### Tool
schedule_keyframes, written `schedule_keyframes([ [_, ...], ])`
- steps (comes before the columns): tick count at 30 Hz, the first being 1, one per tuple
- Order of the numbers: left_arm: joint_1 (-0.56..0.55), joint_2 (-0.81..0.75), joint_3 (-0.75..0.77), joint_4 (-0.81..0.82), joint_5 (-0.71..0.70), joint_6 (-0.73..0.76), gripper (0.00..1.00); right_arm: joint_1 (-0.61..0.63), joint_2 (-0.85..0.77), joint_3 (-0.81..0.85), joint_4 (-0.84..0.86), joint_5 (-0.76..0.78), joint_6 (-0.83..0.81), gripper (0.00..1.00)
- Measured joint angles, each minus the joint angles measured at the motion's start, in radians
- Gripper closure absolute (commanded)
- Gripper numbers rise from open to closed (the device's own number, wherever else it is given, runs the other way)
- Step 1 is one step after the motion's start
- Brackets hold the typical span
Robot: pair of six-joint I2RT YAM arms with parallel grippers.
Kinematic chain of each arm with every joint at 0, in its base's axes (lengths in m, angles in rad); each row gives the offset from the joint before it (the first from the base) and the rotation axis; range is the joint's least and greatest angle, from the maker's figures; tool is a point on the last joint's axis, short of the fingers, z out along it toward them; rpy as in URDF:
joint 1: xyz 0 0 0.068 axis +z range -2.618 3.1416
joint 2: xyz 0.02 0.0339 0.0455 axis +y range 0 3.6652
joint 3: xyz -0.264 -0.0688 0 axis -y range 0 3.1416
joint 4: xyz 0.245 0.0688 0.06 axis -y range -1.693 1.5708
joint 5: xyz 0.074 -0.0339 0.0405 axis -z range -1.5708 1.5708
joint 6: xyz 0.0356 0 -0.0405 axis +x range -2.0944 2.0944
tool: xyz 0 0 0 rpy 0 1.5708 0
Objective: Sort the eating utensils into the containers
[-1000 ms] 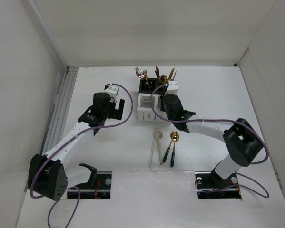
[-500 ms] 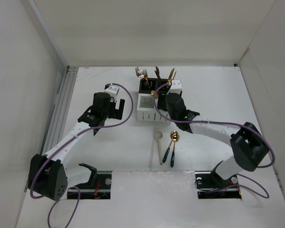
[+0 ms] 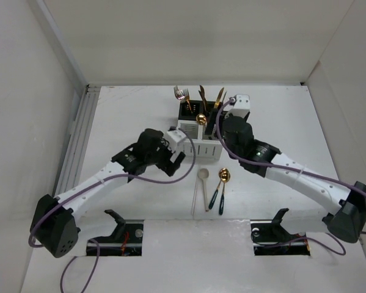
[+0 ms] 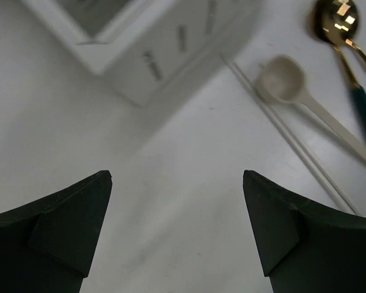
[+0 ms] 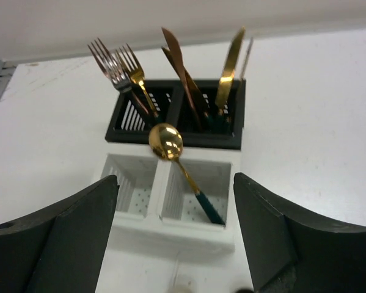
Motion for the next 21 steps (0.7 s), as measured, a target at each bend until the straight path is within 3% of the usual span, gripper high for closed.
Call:
schedule_keyframes([
  [4,-0.161,0.013,0.001,-0.043,0.032,0.026,0.17,0.022,-0.055,0.004,-0.177,0.037,0.126,0.2],
  [6,-0.217,0.039,0.008,-0.057,0.027,0.032,0.1,0.032,-0.081,-0.004,-0.254,0.062,0.19,0.2],
  [10,-0.352,0.132,0.033,-0.084,-0.002,0.031,0.09,0.055,-0.174,-0.063,-0.345,0.087,0.267,0.2],
  [14,-0.452,0.264,0.095,-0.103,-0.045,-0.024,0.22,0.057,-0.266,-0.117,-0.406,0.118,0.309,0.2],
  [19,-0.439,0.383,0.143,-0.12,-0.108,-0.113,0.37,0.061,-0.38,-0.177,-0.441,0.162,0.324,0.2],
  [21,-0.431,0.383,0.144,-0.138,-0.108,-0.14,0.37,0.063,-0.421,-0.192,-0.459,0.18,0.325,0.2],
])
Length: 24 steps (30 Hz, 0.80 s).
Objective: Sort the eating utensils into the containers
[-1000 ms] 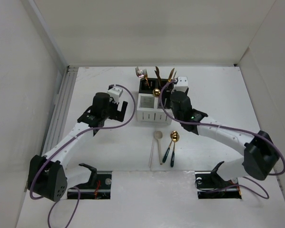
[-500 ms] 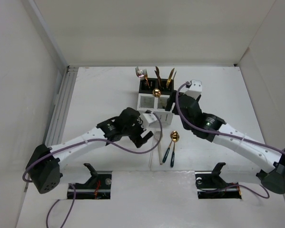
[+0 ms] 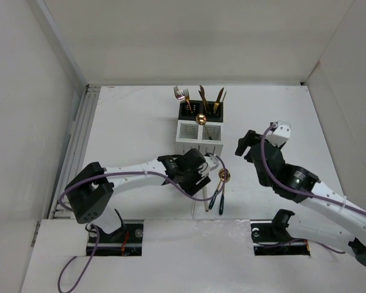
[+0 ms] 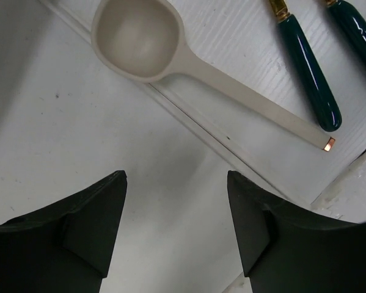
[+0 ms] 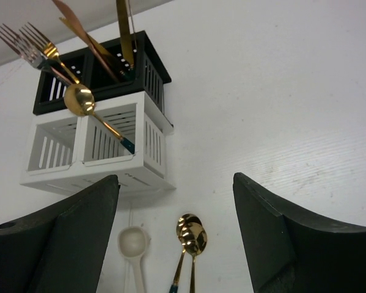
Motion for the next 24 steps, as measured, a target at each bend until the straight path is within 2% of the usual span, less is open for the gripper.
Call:
schedule_keyframes([
  [9,-0.005,0.0,-0.01,0.029,-0.01,-0.192,0.34,0.002,-0.096,-0.019,-0.035,0.072,-0.002,0.2],
  [13,-0.01,-0.002,-0.055,0.055,-0.031,-0.279,0.4,0.002,-0.095,-0.031,-0.043,0.083,-0.005,0.2],
  [14,-0.01,-0.002,-0.068,0.061,-0.035,-0.294,0.46,0.002,-0.095,-0.032,-0.043,0.084,-0.006,0.2],
  [15,-0.01,-0.002,-0.078,0.064,-0.041,-0.314,0.48,0.002,-0.095,-0.033,-0.045,0.085,-0.006,0.2],
  [24,-0.01,-0.002,-0.089,0.092,-0.088,-0.395,0.46,0.002,-0.068,-0.033,-0.069,0.087,-0.013,0.2],
])
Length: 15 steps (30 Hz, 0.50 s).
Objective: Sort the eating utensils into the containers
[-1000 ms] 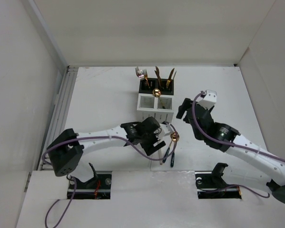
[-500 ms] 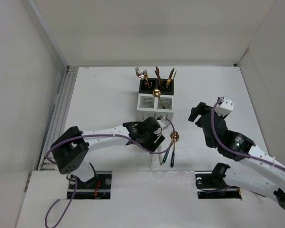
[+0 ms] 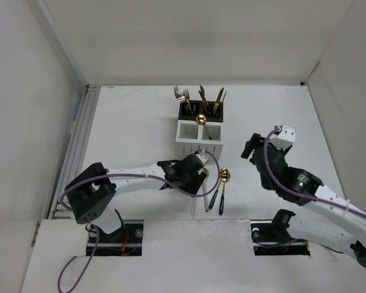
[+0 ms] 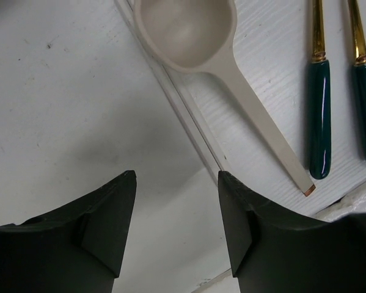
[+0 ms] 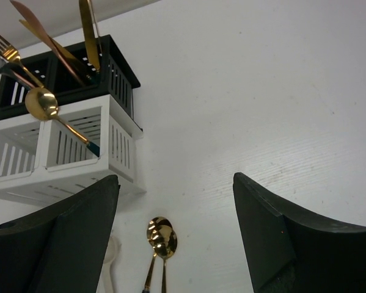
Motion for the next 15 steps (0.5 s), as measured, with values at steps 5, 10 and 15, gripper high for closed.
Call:
schedule_keyframes([
  [5,0.0,0.004,-0.003,0.025,0.014,0.0,0.45,0.0,-0.001,0.0,-0.027,0.006,0.001,0.2],
  [10,0.0,0.047,-0.003,0.037,0.01,-0.005,0.5,0.0,-0.018,0.0,-0.051,0.022,0.003,0.19],
  [15,0.0,0.047,-0.005,0.041,0.005,-0.015,0.5,0.0,-0.035,-0.003,-0.072,0.036,0.006,0.19],
])
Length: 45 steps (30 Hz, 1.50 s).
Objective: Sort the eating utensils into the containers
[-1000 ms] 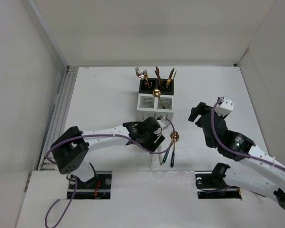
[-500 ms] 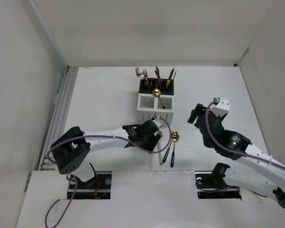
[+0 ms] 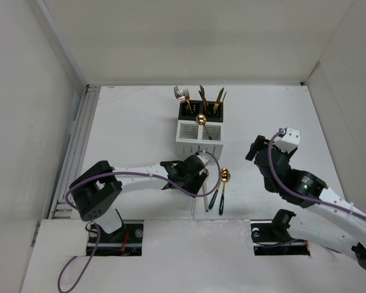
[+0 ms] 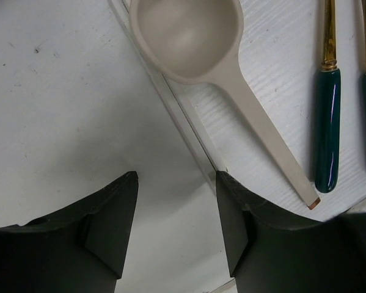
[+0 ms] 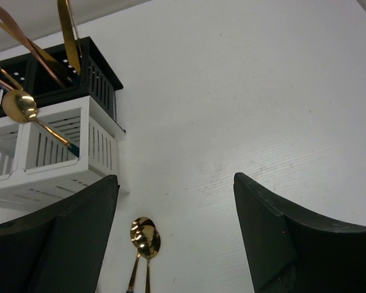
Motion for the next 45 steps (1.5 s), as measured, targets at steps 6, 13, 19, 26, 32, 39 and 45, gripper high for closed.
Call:
schedule_keyframes([
  [6,0.0,0.016,0.016,-0.007,-0.007,-0.006,0.57,0.0,-0.006,-0.013,-0.014,0.013,0.003,0.19],
  [13,0.037,0.032,0.043,-0.069,-0.023,-0.054,0.83,0.0,-0.007,-0.014,-0.021,0.022,0.004,0.19],
  [19,0.044,0.043,0.059,-0.097,-0.026,-0.07,0.75,0.0,-0.007,-0.029,-0.026,0.026,0.005,0.17],
  [26,0.044,0.072,0.107,-0.144,-0.044,-0.076,0.52,0.0,-0.006,-0.034,-0.036,0.031,0.005,0.17],
  [32,0.058,0.097,0.127,-0.157,-0.067,-0.087,0.9,0.0,-0.005,-0.034,-0.036,0.034,0.005,0.17],
  [39,0.075,0.097,0.124,-0.151,-0.049,-0.096,1.0,0.0,-0.008,-0.034,-0.041,0.05,0.005,0.17],
  [45,0.093,0.084,0.119,-0.169,-0.045,-0.105,1.0,0.0,-0.007,-0.034,-0.044,0.06,0.001,0.17],
])
